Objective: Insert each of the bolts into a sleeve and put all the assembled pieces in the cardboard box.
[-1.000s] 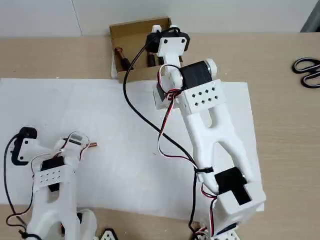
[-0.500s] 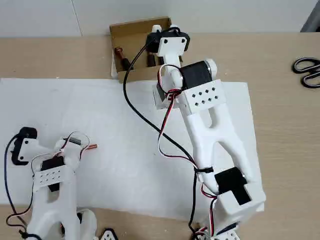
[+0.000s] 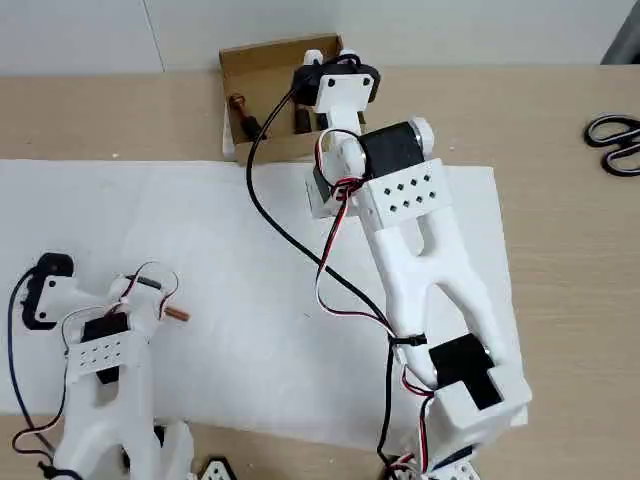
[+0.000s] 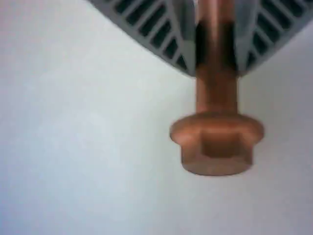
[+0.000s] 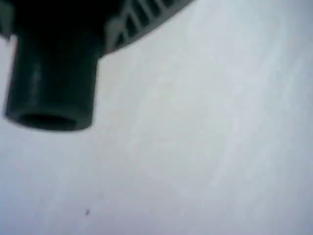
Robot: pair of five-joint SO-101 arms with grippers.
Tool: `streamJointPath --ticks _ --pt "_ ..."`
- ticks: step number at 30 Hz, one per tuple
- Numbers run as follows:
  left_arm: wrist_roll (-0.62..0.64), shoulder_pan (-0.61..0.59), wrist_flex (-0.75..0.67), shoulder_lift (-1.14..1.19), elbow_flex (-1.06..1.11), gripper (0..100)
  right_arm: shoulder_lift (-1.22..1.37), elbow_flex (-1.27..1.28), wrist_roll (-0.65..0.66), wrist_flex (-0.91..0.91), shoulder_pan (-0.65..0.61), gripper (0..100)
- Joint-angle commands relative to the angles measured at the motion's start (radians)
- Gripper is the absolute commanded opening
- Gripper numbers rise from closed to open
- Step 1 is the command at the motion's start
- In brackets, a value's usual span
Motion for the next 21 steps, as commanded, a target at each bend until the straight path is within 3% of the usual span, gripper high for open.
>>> streamJointPath --ticks 1,12,17,21 --pt "0.006 -0.005 -0.008 -0.021 -0.033 1 -0.007 -0.005 0.006 -0.019 0.01 0.4" --pt "-0.002 0.011 -0.008 -0.021 -0.26 1 -0.013 -0.005 0.005 -0.019 0.01 0.3" --pt "-0.172 0.1 -0.012 -0.023 -0.344 1 -0.015 -0.006 0.003 -0.019 0.004 0.3" --pt "-0.239 0.164 -0.011 -0.023 -0.433 1 -0.025 -0.006 0.003 -0.018 -0.012 0.3"
